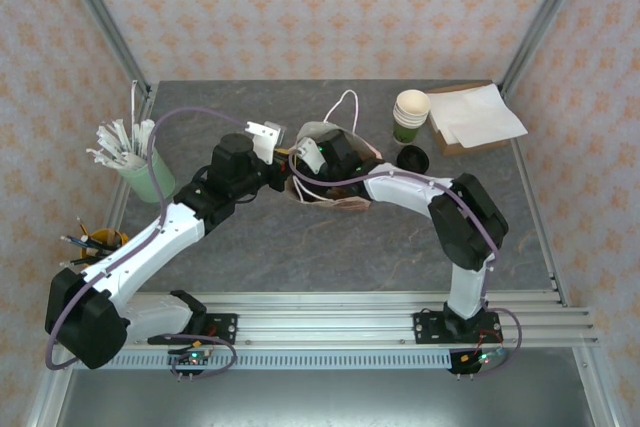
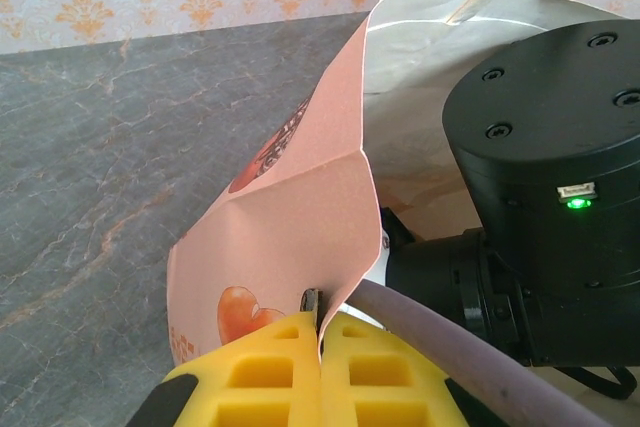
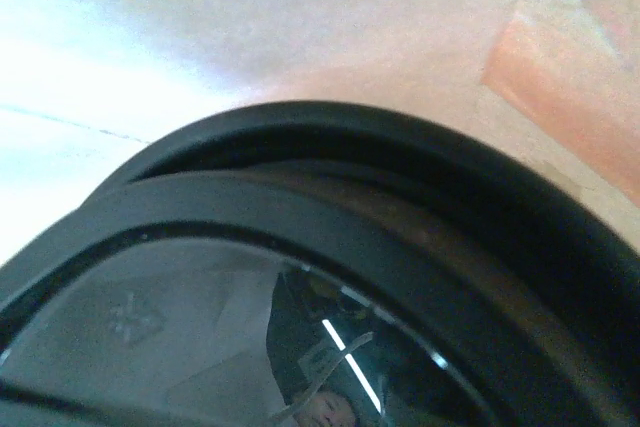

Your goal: Pack the takeout coffee

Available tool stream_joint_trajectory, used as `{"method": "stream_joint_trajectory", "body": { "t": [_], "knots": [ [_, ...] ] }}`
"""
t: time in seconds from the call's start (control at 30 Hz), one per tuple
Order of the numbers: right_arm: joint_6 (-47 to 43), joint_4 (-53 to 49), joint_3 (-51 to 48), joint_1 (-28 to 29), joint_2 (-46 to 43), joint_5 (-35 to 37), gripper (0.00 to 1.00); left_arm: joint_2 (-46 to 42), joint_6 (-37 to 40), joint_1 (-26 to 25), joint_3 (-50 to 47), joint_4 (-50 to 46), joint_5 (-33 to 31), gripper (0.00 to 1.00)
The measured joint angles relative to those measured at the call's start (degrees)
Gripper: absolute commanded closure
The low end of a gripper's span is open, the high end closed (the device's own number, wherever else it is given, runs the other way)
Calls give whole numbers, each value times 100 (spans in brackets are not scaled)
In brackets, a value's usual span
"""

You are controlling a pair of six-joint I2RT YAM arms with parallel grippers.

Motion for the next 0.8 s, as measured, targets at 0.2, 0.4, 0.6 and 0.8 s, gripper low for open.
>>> {"method": "stream_joint_trajectory", "body": {
  "t": [0.2,0.4,0.6,0.8],
  "knots": [
    [-170,-153,35,0,-83,37,1,0,94,0,20,-4,0,100],
    [-444,-345,101,0,-280,79,1,4,107,2,76,-15,-22,100],
    [-560,-511,157,0,-313,107,7,9,131,4,87,-70,-22,100],
    [-599,-538,160,0,-313,109,10,9,149,4,105,-125,-22,100]
  ]
}}
